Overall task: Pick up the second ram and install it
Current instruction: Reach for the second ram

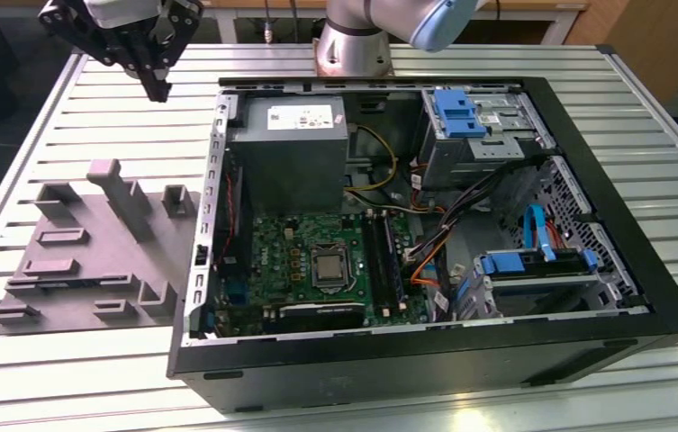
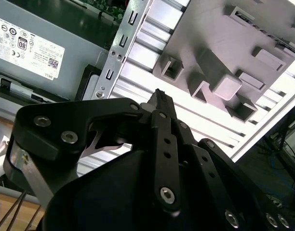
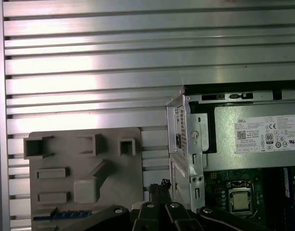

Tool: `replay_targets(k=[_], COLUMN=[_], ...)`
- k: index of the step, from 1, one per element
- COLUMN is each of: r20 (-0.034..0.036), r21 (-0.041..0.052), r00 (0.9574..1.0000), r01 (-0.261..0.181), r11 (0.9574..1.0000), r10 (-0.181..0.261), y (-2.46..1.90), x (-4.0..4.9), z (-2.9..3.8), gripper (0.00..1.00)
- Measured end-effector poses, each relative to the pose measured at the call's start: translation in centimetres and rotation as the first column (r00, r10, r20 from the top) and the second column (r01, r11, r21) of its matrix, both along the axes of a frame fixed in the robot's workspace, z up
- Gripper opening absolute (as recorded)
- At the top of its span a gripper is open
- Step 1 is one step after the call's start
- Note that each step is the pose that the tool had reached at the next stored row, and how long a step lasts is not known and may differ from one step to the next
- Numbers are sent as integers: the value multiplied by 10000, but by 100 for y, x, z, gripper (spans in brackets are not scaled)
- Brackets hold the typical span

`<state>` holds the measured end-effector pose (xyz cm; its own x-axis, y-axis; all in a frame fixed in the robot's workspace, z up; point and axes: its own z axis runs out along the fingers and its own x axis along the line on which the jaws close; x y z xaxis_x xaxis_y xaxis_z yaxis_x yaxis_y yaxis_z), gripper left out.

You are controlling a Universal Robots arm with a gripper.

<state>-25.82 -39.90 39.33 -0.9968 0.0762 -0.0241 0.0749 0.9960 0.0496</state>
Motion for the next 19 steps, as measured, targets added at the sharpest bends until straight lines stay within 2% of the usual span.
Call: replay_targets(k=[13,19], r20=[-1,0], r21=[3,4], r00=[10000,10000], r01=[0,1], r11=[10000,10000], r10=[0,-1], y=[-2,-24], x=[-44,-66], z=[0,-2], gripper=[11,11])
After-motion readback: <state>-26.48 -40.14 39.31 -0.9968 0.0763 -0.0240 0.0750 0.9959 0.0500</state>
